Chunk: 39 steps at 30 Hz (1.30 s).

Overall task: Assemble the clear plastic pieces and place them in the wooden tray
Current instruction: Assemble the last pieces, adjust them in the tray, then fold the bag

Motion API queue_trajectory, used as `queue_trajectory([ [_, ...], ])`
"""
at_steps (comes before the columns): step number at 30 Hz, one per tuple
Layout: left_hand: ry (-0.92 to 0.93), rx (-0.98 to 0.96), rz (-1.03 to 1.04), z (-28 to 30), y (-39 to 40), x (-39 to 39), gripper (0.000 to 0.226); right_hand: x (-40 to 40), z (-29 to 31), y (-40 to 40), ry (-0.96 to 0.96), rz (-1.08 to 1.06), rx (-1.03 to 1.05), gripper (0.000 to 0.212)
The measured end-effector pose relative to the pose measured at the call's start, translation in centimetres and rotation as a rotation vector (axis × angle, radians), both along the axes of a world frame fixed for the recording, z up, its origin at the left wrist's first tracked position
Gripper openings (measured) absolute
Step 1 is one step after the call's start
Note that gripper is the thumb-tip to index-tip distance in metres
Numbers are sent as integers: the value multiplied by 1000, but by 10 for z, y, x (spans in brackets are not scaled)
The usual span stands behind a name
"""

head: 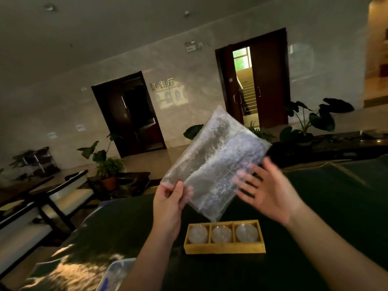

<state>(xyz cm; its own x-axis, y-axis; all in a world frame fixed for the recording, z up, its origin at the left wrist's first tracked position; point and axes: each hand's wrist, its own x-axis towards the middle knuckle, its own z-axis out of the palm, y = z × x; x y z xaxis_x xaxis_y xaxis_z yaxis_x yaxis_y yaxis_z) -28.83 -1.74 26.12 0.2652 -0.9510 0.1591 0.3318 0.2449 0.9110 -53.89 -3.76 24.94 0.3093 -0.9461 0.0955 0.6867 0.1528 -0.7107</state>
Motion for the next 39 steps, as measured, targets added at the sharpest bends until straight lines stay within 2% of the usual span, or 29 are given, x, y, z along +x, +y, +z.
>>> queue_trajectory([
  [2,75,7,-94,-4,2,-6,36,8,-2,0,101,9,-13,40],
  [5,91,65,-242,-9,6,-4,56,10,-1,-4,185,-68,11,41],
  [8,109,126,-390,-8,11,8,64,4,6,-6,206,-112,4,35],
  [11,136,195,-379,-2,13,20,49,-4,14,-4,252,-83,-62,31],
  [13,24,240,-324,6,13,20,43,-5,18,-2,298,-37,-96,30],
  [16,-194,206,-317,16,13,15,45,-5,23,-1,339,17,-123,34],
  [18,-263,177,-282,19,15,12,43,-6,24,0,370,23,-138,31],
  [21,-301,137,-222,18,15,12,17,-7,24,1,405,-23,-149,25],
  [26,-298,132,-146,17,12,14,19,-11,19,0,467,-160,-214,23],
  [30,-283,116,-165,18,14,10,20,-12,18,-2,396,-150,-180,24],
  [35,-124,71,-201,21,14,8,40,-11,14,-1,236,-126,-87,31],
  [39,1,91,-245,22,15,8,34,-5,12,0,196,-113,-73,30],
])
